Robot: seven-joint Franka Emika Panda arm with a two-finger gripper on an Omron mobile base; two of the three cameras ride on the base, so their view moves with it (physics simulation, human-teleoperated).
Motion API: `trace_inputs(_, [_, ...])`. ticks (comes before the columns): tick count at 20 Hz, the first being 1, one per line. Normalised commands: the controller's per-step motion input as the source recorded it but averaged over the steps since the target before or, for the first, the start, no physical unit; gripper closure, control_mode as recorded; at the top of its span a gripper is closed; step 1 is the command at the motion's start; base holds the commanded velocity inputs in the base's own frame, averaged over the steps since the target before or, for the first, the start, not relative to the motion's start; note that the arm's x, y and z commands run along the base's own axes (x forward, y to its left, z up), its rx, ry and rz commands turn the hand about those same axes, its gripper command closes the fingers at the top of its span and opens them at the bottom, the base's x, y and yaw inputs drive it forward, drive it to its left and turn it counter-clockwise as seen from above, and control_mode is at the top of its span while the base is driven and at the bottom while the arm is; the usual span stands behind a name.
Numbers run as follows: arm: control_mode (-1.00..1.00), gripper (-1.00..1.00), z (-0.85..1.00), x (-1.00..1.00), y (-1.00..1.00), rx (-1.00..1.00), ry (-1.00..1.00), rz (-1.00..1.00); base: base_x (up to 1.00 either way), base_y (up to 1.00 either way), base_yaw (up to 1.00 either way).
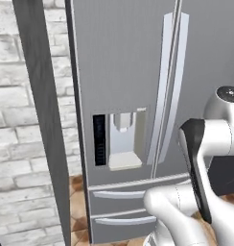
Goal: Take the lemon wedge from the fridge and place it on the plate with fish on the dining counter.
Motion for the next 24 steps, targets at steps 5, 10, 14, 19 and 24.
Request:
trace_inputs(5, [1.00, -1.00, 0.00, 0.00, 0.00, 0.00, 0.00, 0.00, -0.52, -0.48, 0.00])
trace_inputs(10, [1.00, -1.00, 0.00, 0.00, 0.00, 0.00, 0.00, 0.00, -0.55, 0.00, 0.00])
trace_inputs(14, [1.00, -1.00, 0.00, 0.00, 0.00, 0.00, 0.00, 0.00, -0.19, 0.00, 0.00])
trace_inputs(19, [1.00, -1.00, 0.00, 0.00, 0.00, 0.00, 0.00, 0.00, -0.04, 0.00, 0.00])
trace_inputs(24, [-1.00, -1.00, 0.07, 0.00, 0.00, 0.00, -0.04, 0.00, 0.00, 0.00, 0.00])
